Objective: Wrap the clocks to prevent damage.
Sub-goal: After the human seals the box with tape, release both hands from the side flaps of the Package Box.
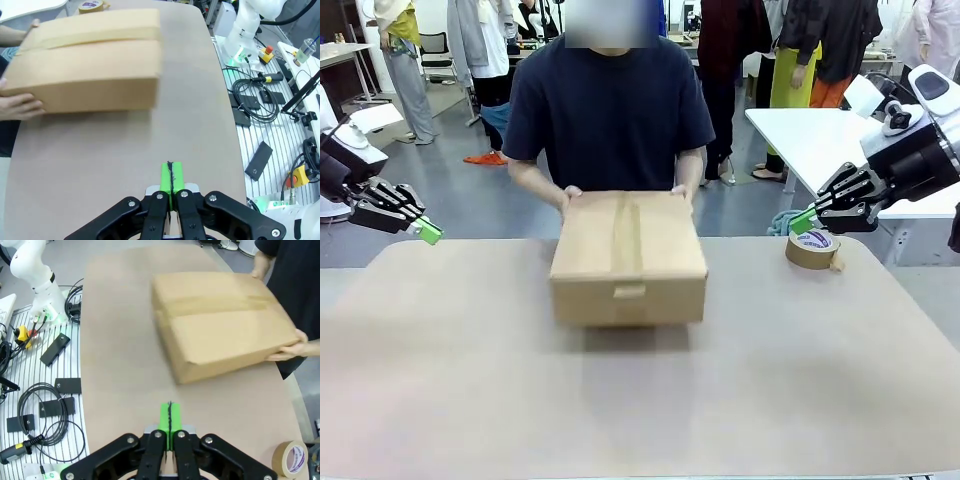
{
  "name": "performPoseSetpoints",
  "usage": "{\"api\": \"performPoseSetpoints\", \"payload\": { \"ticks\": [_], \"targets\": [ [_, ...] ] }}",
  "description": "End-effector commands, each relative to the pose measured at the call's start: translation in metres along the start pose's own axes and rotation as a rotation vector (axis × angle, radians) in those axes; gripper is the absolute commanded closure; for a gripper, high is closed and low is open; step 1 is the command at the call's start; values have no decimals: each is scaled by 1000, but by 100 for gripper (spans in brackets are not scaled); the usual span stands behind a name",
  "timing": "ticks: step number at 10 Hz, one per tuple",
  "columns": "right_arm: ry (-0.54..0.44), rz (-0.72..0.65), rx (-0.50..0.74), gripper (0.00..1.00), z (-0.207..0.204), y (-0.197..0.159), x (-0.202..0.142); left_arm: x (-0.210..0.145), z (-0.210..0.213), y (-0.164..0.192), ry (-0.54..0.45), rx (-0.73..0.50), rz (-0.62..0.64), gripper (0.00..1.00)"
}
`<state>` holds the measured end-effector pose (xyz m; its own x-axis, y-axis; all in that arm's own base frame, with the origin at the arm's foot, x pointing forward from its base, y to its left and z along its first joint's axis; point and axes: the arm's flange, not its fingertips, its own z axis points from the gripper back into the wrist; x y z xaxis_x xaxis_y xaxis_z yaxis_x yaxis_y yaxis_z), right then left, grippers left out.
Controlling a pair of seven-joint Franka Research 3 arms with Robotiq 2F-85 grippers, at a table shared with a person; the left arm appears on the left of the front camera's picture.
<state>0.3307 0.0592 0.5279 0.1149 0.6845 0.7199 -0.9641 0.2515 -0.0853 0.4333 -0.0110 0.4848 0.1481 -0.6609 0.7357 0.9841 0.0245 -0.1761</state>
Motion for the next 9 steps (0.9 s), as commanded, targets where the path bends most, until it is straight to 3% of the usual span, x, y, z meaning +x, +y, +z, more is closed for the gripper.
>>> {"api": "performPoseSetpoints", "payload": {
  "ticks": [1, 5, 6, 7, 8, 9],
  "targets": [
    [24, -20, -4, 99, -3, -1, -1, 2, 2, 2, -1, -7, -4, 100],
    [24, -20, -4, 99, -3, -1, -1, 0, 0, 0, 0, 0, 0, 100],
    [0, -1, 0, 70, 0, 0, 0, 0, 2, 0, -5, -18, -7, 40],
    [17, 3, 20, 39, 1, 4, -5, -1, -2, -6, -13, -16, -6, 40],
    [10, -9, 12, 10, 1, 2, -4, 2, 1, -3, -7, -23, -9, 0],
    [12, -12, 7, 0, 2, 1, -4, 3, 3, -1, 1, -23, -12, 39]
  ]
}}
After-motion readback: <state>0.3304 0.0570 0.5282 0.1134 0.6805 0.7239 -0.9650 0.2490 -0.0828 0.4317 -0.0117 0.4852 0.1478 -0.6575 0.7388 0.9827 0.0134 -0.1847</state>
